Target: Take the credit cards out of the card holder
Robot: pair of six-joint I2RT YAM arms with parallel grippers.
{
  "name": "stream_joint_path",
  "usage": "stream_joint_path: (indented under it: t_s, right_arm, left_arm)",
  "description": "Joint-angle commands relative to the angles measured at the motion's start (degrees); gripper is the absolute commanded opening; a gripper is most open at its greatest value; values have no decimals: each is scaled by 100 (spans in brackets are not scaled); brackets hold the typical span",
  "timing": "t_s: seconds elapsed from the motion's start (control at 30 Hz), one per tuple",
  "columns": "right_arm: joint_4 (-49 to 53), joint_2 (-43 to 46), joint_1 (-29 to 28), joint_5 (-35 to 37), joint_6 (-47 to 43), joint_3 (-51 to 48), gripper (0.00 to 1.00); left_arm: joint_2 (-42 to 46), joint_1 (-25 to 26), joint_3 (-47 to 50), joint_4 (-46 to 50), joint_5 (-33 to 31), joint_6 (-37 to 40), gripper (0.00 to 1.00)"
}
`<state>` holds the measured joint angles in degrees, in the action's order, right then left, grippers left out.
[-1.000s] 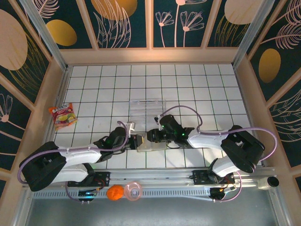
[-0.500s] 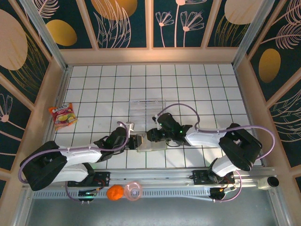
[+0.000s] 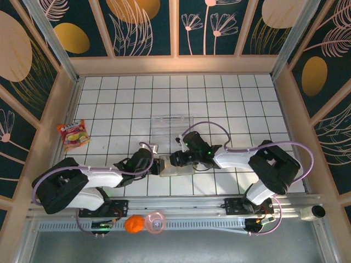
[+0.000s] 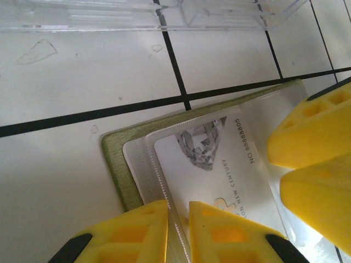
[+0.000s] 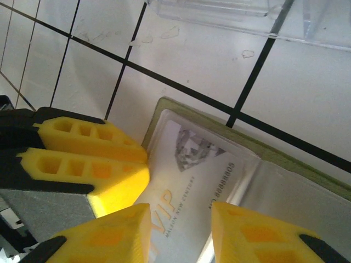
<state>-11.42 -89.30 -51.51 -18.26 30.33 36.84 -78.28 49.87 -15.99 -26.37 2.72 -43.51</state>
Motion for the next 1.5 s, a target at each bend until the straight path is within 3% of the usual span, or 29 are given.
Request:
stream_joint_path:
  t_s: [0.0, 0.2, 0.43, 1.07, 1.23, 1.33, 1.47]
  right_arm:
    - [-243, -94, -20, -181, -18, 34, 34]
    - [-197, -174, -70, -93, 20, 29, 35]
    - [192, -329, -70, 490, 261, 95, 35]
    - [976, 400, -70, 1777, 556, -46, 41]
    - [841, 691, -6, 1498, 466, -120, 44]
    - [480, 622, 155, 708, 477, -224, 34]
    - [263, 373, 219, 281, 551, -245, 26]
  left_arm:
    - [-154, -20, -92, -212, 141, 9, 17]
    - [-172, -22, -83, -247, 177, -8, 16]
    - [-110, -18, 6, -263, 176, -69, 16]
    - [314, -21, 211, -3, -60, -98, 15]
    - [676, -37, 110, 358, -143, 17, 18]
    - [826, -38, 37, 329, -2, 76, 24]
    - [646, -38, -151, 240, 191, 166, 27]
